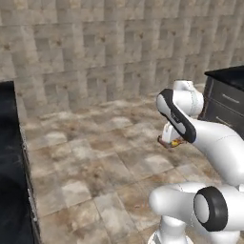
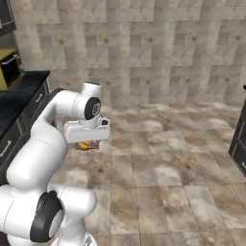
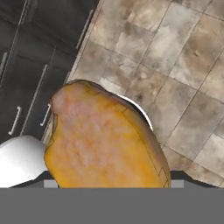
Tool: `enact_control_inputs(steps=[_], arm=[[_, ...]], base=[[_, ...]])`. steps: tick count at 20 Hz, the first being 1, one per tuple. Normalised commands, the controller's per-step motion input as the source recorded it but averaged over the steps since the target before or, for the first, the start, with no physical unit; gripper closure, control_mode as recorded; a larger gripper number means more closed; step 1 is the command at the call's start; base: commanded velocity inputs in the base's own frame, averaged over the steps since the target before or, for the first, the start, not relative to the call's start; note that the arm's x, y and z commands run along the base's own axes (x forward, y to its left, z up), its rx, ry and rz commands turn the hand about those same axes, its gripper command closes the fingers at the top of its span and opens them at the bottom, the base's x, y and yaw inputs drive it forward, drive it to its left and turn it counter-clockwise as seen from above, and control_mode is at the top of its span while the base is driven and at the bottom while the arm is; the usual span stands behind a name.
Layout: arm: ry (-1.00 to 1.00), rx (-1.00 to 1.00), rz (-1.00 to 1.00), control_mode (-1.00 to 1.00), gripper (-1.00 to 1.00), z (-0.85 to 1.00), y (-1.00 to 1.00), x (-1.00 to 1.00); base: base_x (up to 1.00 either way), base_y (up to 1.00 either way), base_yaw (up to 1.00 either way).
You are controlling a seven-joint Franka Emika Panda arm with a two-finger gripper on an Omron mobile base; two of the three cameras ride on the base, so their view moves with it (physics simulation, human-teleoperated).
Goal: Take the chicken drumsticks from the pan and place one on each plate on the dining counter.
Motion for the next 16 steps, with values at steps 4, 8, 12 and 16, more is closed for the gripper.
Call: enact_control_inputs(steps=[4, 8, 12, 16], arm=[[0.00, 0.00, 0.00, 1.00, 1.00, 0.00, 0.00, 0.00], [0.00, 0.00, 0.00, 1.00, 1.00, 0.00, 0.00, 0.00], [0.00, 0.00, 0.00, 1.00, 1.00, 0.00, 0.00, 0.00], [0.00, 0.00, 0.00, 1.00, 1.00, 0.00, 0.00, 0.00]], base=[[0.00, 0.09, -1.00], [0.03, 0.11, -1.00], [0.30, 0.26, -1.00], [0.33, 0.29, -1.00]])
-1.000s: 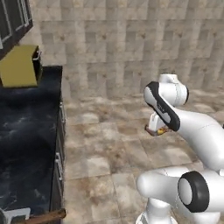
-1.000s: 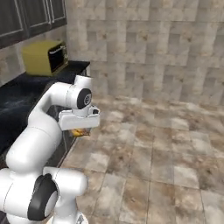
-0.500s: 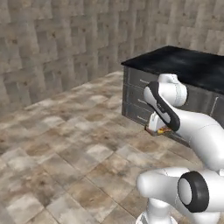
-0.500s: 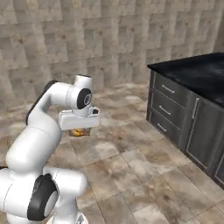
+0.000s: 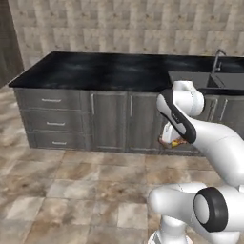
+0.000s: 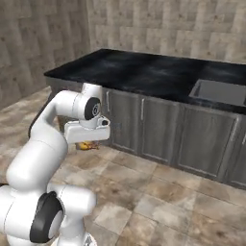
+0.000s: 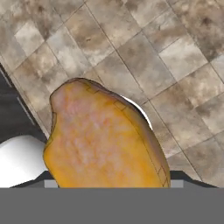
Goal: Take the chicken drumsticks from the pan and place one on each plate on the dining counter.
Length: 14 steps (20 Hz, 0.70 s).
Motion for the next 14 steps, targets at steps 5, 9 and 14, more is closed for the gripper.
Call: enact_control_inputs(steps=[5, 9, 14], arm=[[0.00, 0.00, 0.00, 1.00, 1.00, 0.00, 0.00, 0.00], [0.00, 0.00, 0.00, 1.00, 1.00, 0.00, 0.00, 0.00], [0.00, 0.00, 0.00, 1.00, 1.00, 0.00, 0.00, 0.00]], base=[[0.38, 0.42, -0.77], [0.35, 0.75, -0.10], [0.29, 0.76, 0.00]])
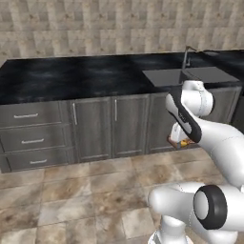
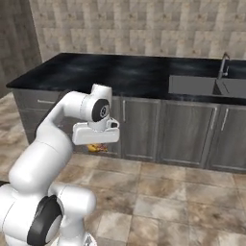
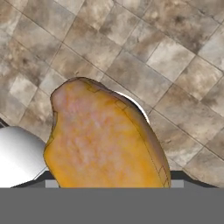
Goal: Take the chicken drumsticks from the pan and place one on each plate on the dining counter.
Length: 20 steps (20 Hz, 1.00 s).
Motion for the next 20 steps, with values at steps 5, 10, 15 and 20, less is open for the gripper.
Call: enact_control_inputs(steps=[5, 10, 15, 20], arm=[[0.00, 0.00, 0.00, 1.00, 1.00, 0.00, 0.00, 0.00], [0.00, 0.00, 0.00, 1.00, 1.00, 0.00, 0.00, 0.00], [0.00, 0.00, 0.00, 1.00, 1.00, 0.00, 0.00, 0.00], [0.00, 0.00, 0.00, 1.00, 1.00, 0.00, 0.00, 0.00]], base=[[0.30, 0.95, -0.02], [0.37, 1.00, -0.09], [0.37, 1.00, -0.06], [0.41, 1.00, -0.03]])
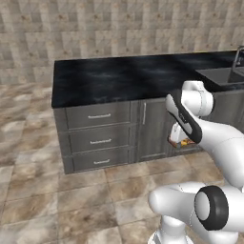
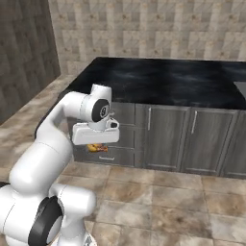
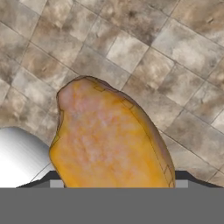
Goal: Take the chicken drumsticks from the pan and place one on each plate on the dining counter.
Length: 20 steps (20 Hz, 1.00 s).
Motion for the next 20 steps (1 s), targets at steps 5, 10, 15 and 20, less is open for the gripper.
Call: enact_control_inputs(steps=[5, 10, 15, 20], arm=[[0.00, 0.00, 0.00, 1.00, 1.00, 0.00, 0.00, 0.00], [0.00, 0.00, 0.00, 1.00, 1.00, 0.00, 0.00, 0.00], [0.00, 0.00, 0.00, 1.00, 1.00, 0.00, 0.00, 0.00], [0.00, 0.00, 0.00, 1.00, 1.00, 0.00, 0.00, 0.00]], base=[[0.44, 1.00, -0.04], [0.45, 1.00, -0.04], [0.45, 1.00, -0.03], [0.46, 1.00, -0.02]])
